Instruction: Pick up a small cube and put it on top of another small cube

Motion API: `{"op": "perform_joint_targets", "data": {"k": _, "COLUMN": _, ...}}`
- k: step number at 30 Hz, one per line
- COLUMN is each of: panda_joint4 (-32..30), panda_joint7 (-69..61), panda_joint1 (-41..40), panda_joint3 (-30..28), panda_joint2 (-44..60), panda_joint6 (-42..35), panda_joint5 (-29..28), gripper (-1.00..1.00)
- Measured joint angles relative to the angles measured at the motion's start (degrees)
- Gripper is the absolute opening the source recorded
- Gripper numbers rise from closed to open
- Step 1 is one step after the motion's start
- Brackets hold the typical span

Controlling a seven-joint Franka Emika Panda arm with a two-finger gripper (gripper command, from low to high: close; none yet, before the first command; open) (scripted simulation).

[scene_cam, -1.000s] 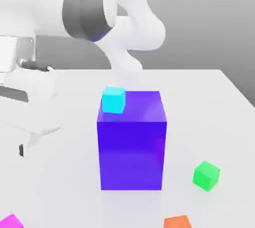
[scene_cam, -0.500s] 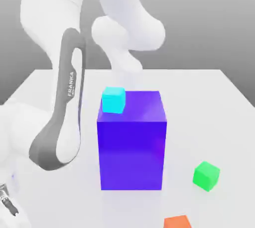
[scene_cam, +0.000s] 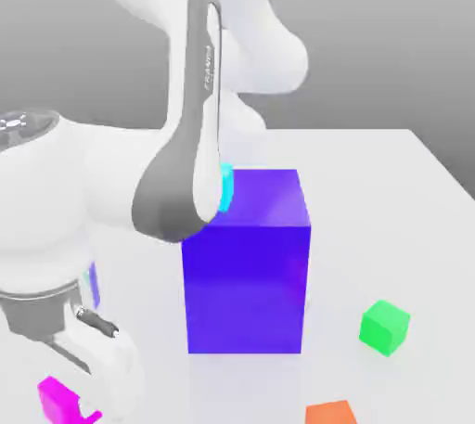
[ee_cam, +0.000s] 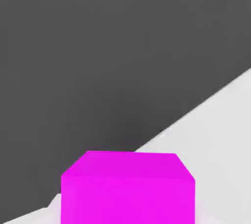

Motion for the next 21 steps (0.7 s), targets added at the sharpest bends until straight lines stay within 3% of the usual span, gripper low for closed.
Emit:
{"op": "perform_joint_targets", "data": {"k": 6, "panda_joint4": -10.8, "panda_joint7": 4.8, "panda_joint1": 9.4, "panda_joint3": 7.1, "panda_joint2": -10.2, "panda_joint6": 2.8, "panda_joint5": -3.0, "gripper": -1.0}}
{"op": "perform_joint_targets", "data": {"k": 11, "panda_joint4": -21.3, "panda_joint7": 11.6, "panda_joint1": 28.3, "panda_joint3": 14.5, "panda_joint2": -18.6, "panda_joint6": 3.3, "panda_joint5": -6.0, "gripper": -1.0}}
{"op": "perform_joint_targets", "data": {"k": 14, "panda_joint4": -24.0, "panda_joint7": 12.9, "panda_joint1": 27.6, "panda_joint3": 13.8, "panda_joint2": -17.5, "panda_joint6": 3.4, "panda_joint5": -6.1, "gripper": -1.0}}
{"op": "perform_joint_targets", "data": {"k": 19, "panda_joint4": -23.9, "panda_joint7": 16.9, "panda_joint1": 28.4, "panda_joint3": 12.3, "panda_joint2": -8.2, "panda_joint6": 11.8, "panda_joint5": -11.5, "gripper": -1.0}}
{"op": "perform_joint_targets", "data": {"k": 20, "panda_joint4": -23.9, "panda_joint7": 17.5, "panda_joint1": 28.7, "panda_joint3": 11.9, "panda_joint2": -7.0, "panda_joint6": 12.9, "panda_joint5": -12.2, "gripper": 1.0}}
{"op": "perform_joint_targets", "data": {"k": 21, "panda_joint4": -23.9, "panda_joint7": 17.5, "panda_joint1": 28.7, "panda_joint3": 11.9, "panda_joint2": -7.0, "panda_joint6": 12.9, "panda_joint5": -12.2, "gripper": 1.0}}
